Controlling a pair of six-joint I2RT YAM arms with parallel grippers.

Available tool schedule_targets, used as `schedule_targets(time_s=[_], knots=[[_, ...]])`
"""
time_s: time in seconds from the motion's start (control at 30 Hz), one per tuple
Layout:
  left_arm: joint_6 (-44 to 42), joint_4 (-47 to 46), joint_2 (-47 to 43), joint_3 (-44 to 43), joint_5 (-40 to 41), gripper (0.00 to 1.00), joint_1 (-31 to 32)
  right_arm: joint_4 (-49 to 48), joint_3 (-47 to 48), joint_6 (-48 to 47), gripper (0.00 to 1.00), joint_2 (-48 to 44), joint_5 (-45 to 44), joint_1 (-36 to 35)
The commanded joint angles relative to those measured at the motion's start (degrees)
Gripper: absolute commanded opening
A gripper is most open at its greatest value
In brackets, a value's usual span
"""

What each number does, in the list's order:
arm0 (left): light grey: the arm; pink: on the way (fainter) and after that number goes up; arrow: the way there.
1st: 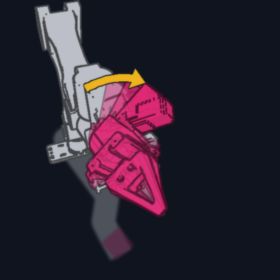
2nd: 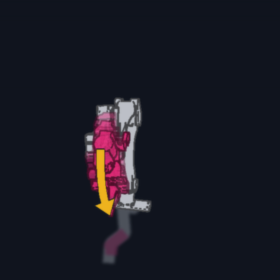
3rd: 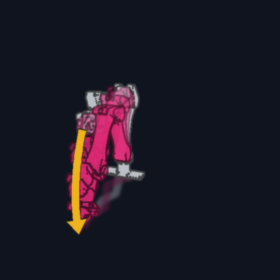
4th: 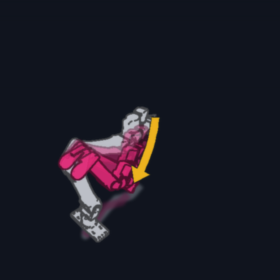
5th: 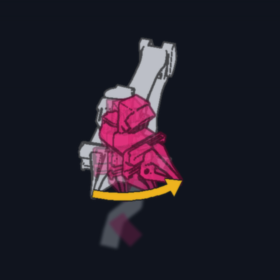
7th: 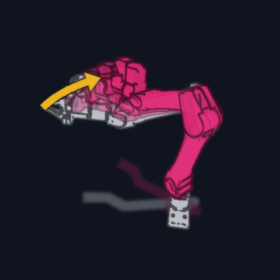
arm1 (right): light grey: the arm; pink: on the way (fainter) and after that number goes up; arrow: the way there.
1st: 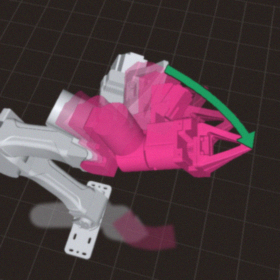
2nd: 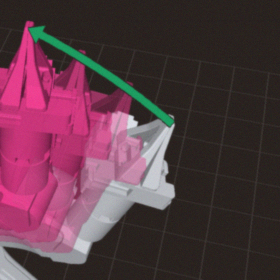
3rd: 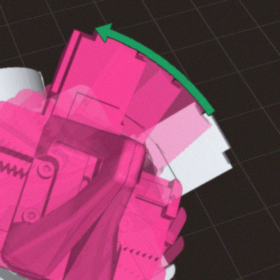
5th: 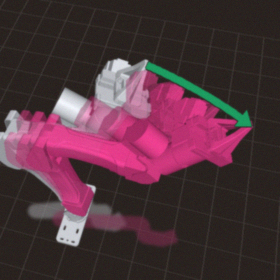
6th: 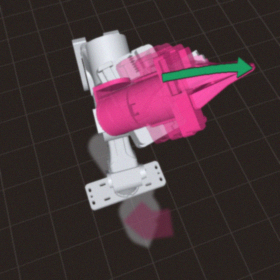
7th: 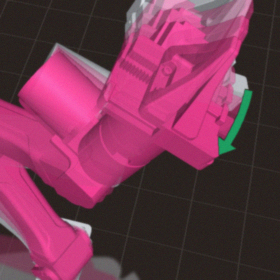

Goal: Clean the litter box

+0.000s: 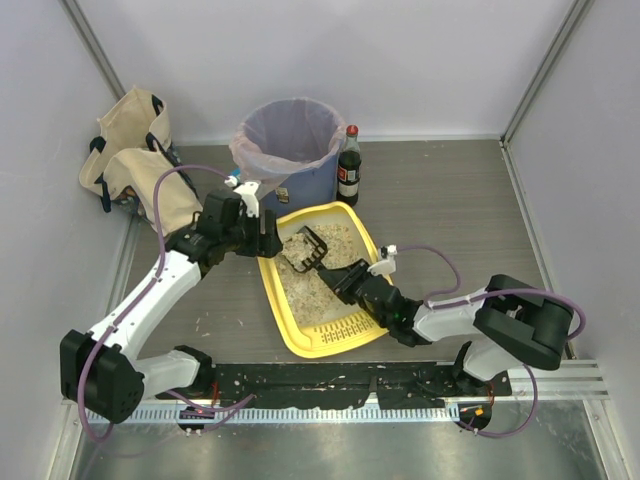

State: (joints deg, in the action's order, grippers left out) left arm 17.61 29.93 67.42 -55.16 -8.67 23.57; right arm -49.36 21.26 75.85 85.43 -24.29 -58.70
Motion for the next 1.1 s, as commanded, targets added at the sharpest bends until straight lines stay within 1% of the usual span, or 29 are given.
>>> schedule_targets(time_s=[0.0,0.2,0.57,0.67,0.8,0.83,0.9,0.93,1.07], knots=[[-0.03,-1.72,-1.76,0.14,-0.47,0.74,0.16,2.95,-0.6,1.84,0.01,-4.21,-2.69,0.69],[-0.03,-1.72,-1.94,0.14,-0.21,0.75,0.24,7.17,0.19,0.17,0.01,-9.31,-3.21,0.51],[-0.03,-1.54,-2.38,0.22,0.23,0.75,0.24,7.7,-1.92,1.84,0.01,-14.85,-3.48,0.07],[0.06,-1.55,-2.55,0.31,1.37,0.77,0.16,9.19,-3.23,2.28,0.01,-17.92,-2.78,0.07],[0.24,-2.07,-3.6,0.75,2.78,0.83,0.24,13.57,-5.95,3.07,0.01,-23.45,-2.25,-0.01],[0.32,-2.25,-3.78,0.84,2.95,0.84,0.16,14.64,-6.4,3.25,0.01,-26.6,-2.34,0.07],[0.41,-2.77,-4.4,1.28,3.48,0.87,0.24,17.88,-7.28,3.07,0.02,-29.78,-2.69,0.07],[0.5,-2.95,-4.4,1.37,3.65,0.87,0.16,18.86,-7.54,2.81,0.01,-32.84,-2.6,0.07],[0.41,-3.3,-4.4,1.63,4.27,0.89,0.16,21.06,-9.91,3.33,0.01,-39.36,-1.47,0.16]])
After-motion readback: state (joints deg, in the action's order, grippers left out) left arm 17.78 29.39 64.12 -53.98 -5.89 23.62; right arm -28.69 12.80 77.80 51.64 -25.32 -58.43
